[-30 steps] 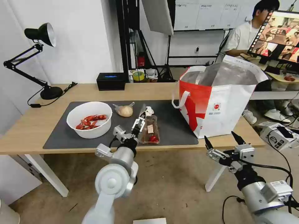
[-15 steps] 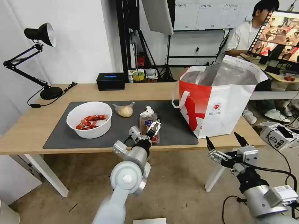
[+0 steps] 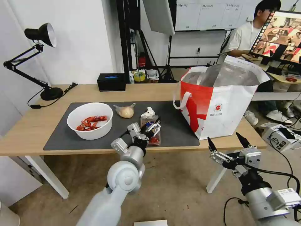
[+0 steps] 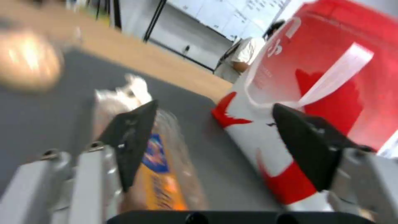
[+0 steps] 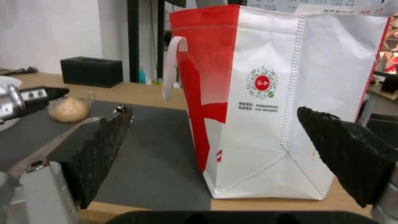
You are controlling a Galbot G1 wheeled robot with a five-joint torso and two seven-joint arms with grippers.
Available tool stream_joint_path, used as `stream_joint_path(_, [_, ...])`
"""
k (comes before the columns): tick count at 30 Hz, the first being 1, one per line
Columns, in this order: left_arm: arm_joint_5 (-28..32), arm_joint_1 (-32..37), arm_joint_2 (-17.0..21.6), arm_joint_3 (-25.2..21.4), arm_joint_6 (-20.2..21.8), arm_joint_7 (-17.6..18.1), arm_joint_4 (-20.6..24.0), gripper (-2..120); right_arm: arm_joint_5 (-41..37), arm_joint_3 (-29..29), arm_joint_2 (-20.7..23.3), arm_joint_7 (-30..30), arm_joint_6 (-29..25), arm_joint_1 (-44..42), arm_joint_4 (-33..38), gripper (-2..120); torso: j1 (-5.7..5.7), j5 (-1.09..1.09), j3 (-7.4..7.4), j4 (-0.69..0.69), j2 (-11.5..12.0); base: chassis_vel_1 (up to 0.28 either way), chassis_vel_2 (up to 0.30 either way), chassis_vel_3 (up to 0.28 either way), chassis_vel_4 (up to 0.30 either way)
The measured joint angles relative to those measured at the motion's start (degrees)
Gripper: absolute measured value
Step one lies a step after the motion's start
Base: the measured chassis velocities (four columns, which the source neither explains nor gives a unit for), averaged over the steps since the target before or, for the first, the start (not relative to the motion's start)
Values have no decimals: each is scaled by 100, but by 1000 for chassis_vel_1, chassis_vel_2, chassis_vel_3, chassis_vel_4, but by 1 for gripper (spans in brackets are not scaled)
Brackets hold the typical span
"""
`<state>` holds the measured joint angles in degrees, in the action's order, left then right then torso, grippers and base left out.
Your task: Pick up the trash from the table and place it into the takeout bag.
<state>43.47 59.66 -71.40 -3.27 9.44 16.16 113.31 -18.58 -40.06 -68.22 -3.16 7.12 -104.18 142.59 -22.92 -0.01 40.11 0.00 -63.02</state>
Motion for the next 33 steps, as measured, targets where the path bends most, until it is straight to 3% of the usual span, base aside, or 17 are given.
stream_joint_path(1, [0, 0, 0, 0, 0, 0, 0, 69, 0, 0, 0, 0, 0, 0, 0, 100, 0, 0, 0, 0, 0, 0, 0, 0, 0])
stream_joint_path(4, [-889, -155, 483, 48, -311, -1023, -287, 53, -519, 15, 141, -50, 122, 153, -54, 100, 0, -1, 0, 0, 0, 0, 0, 0, 0])
stream_joint_path(5, [-889, -155, 483, 48, -311, -1023, -287, 53, -519, 15, 141, -50, 122, 153, -54, 100, 0, -1, 0, 0, 0, 0, 0, 0, 0])
stream_joint_path(7, [-1272, -244, 749, 75, -528, -1685, -475, 46, -1116, 36, 294, -133, 268, 291, -106, 100, 0, 0, 0, -1, 0, 0, 0, 0, 0])
stream_joint_path(8, [-1272, -244, 749, 75, -528, -1685, -475, 46, -1116, 36, 294, -133, 268, 291, -106, 100, 0, 0, 0, -1, 0, 0, 0, 0, 0])
stream_joint_path(11, [-1635, -356, 1072, 93, -747, -2488, -701, 30, -1939, 94, 600, -356, 488, 606, -259, 100, 0, 0, 0, 0, 0, 0, 0, 0, 0])
stream_joint_path(16, [-1703, -414, 1233, 128, -822, -2893, -872, 15, -2626, 181, 936, -569, 658, 977, -432, 100, 0, 1, 0, 0, 0, 0, 0, 0, 0])
stream_joint_path(18, [-1858, -441, 1252, 114, -929, -3241, -1085, 4, -3340, 282, 1231, -729, 778, 1309, -561, 100, 0, 1, 1, 0, 0, 0, 0, 0, 0])
stream_joint_path(24, [-1943, -450, 1255, 175, -1105, -3449, -1348, 0, -4367, 457, 1567, -1036, 999, 1916, -791, 100, 0, 0, 1, 1, 0, 0, 0, 0, 0])
stream_joint_path(30, [-1943, -523, 1321, 265, -1149, -3450, -1495, 0, -4770, 681, 1614, -1176, 1151, 2262, -1032, 100, 0, 1, 1, 1, 0, 0, 0, 0, 0])
stream_joint_path(33, [-1890, -792, 1315, 532, -1170, -3455, -1641, 0, -5128, 745, 1653, -1253, 1293, 2370, -1130, 100, 0, 2, 1, 2, 1, 0, 0, 0, 0])
